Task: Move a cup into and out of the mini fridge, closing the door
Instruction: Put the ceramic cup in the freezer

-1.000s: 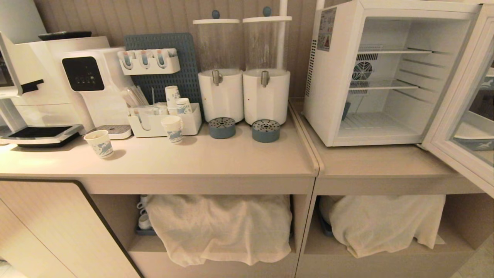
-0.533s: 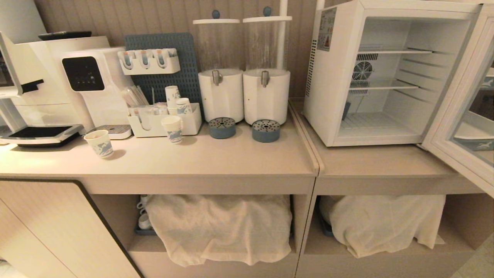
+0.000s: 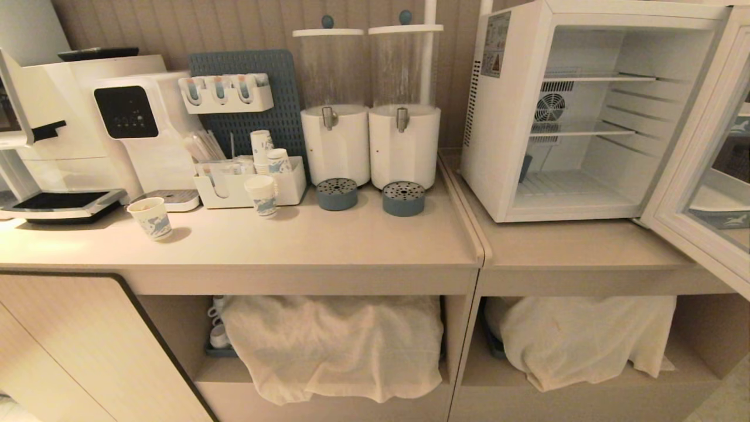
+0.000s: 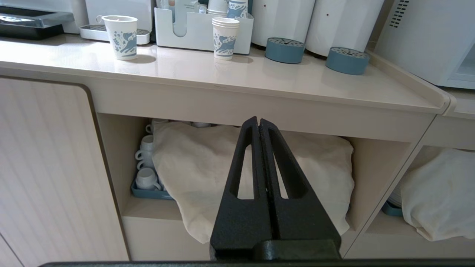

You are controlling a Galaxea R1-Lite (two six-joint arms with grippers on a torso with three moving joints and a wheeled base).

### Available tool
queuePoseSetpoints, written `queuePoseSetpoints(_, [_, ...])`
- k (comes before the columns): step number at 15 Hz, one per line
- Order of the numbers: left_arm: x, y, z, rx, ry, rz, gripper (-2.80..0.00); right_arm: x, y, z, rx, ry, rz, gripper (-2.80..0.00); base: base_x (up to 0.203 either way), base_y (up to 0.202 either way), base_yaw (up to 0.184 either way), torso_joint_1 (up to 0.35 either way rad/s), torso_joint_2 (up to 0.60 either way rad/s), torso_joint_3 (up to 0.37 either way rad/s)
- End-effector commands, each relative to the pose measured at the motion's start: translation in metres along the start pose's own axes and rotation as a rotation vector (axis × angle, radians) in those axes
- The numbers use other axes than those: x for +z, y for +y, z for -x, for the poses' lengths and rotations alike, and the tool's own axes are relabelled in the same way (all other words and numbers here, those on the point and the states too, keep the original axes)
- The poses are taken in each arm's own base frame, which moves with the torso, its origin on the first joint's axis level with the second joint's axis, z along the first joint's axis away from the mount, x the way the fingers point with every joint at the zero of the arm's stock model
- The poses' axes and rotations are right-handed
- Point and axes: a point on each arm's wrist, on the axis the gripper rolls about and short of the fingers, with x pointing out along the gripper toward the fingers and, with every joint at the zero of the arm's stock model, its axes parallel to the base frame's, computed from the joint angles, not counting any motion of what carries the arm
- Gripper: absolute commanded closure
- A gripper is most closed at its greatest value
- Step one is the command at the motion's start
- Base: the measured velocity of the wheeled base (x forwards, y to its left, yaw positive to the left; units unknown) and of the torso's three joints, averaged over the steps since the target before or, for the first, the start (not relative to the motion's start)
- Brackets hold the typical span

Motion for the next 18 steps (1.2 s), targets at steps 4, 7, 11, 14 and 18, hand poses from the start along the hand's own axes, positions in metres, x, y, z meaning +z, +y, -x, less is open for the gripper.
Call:
queuePoseSetpoints(4, [-0.011, 0.002, -0.001, 0.006, 0.033, 0.0, 0.0, 0.0, 0.0, 0.0, 0.001, -0.002, 0.0, 0.0, 0.101, 0.0, -0.001, 0.002, 0.0, 0.002])
queuePoseSetpoints(7, [-0.011, 0.002, -0.001, 0.006, 0.035, 0.005, 0.0, 0.0, 0.0, 0.0, 0.001, -0.002, 0.0, 0.0, 0.195, 0.0, 0.0, 0.004, 0.0, 0.002])
queuePoseSetpoints(11, [-0.012, 0.002, -0.001, 0.005, 0.036, 0.017, 0.0, 0.0, 0.0, 0.0, 0.003, -0.002, -0.002, 0.0, 0.169, 0.0, 0.001, 0.003, 0.0, 0.001])
queuePoseSetpoints(14, [-0.012, 0.002, -0.001, 0.005, 0.036, 0.017, 0.0, 0.0, 0.0, 0.0, 0.001, 0.004, -0.013, 0.0, 0.0, 0.0, 0.0, 0.0, 0.0, 0.0])
queuePoseSetpoints(18, [-0.012, 0.002, -0.001, 0.007, 0.036, 0.018, 0.0, 0.025, -0.001, 0.009, -0.008, -0.078, -0.047, 0.0, 0.0, 0.0, 0.0, 0.0, 0.0, 0.0])
